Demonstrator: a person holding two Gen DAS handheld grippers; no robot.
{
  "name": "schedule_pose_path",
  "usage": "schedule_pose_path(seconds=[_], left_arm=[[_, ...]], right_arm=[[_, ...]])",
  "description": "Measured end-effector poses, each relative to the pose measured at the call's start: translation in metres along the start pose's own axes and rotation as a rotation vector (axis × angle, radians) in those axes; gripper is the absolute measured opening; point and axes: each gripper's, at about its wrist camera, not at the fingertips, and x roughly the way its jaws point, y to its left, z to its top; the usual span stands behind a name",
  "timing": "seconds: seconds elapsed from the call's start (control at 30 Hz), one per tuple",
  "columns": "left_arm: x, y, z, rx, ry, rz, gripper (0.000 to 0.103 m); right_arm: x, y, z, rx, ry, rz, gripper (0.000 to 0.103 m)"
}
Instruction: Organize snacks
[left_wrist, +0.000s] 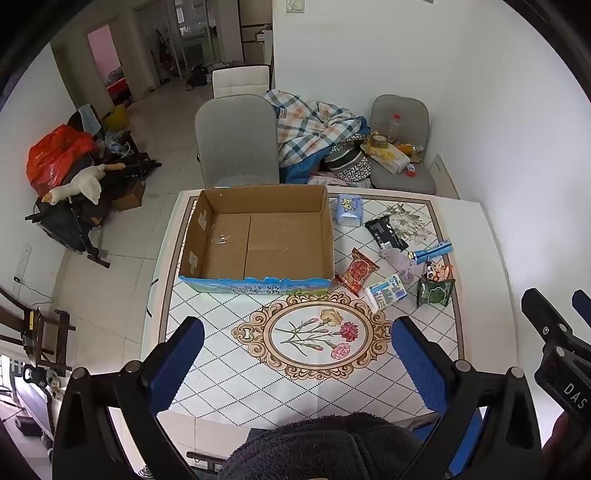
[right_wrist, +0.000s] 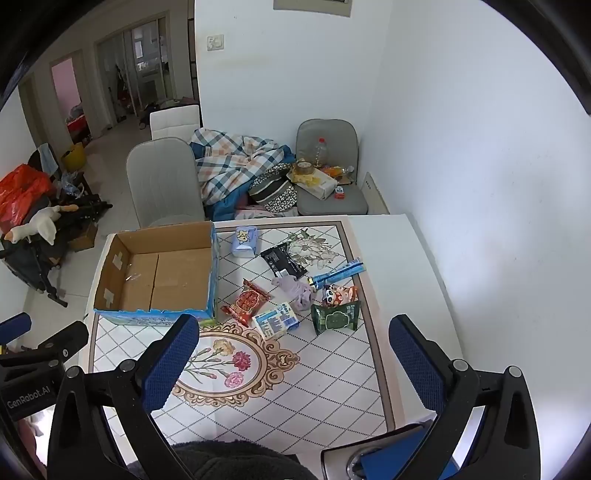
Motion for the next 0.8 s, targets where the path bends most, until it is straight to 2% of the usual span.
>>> schedule_pose_path(seconds=[0.2, 0.23, 0.4, 0.8], left_arm=[[0.0, -0.001, 0.0, 0.006, 0.0, 0.018, 0.103], [-0.004, 0.005, 0.01, 0.006, -0.002, 0.02, 0.103], [-0.006, 0.012, 0.023, 0.008, -0.006, 0.019, 0.103], [-0.015, 0.006, 0.012, 0.008, -0.045, 0.032, 0.103]], right_arm=[[0.0, -0.002, 0.002, 0.006, -0.001, 0.009, 0.103], [0.0, -0.002, 0.002, 0.007, -0.001, 0.012, 0.103], [0.001, -0.002, 0.001, 0.007, -0.002, 0.011, 0.103], [-0.002, 0.001, 0.003, 0.006, -0.008, 0.003, 0.103]])
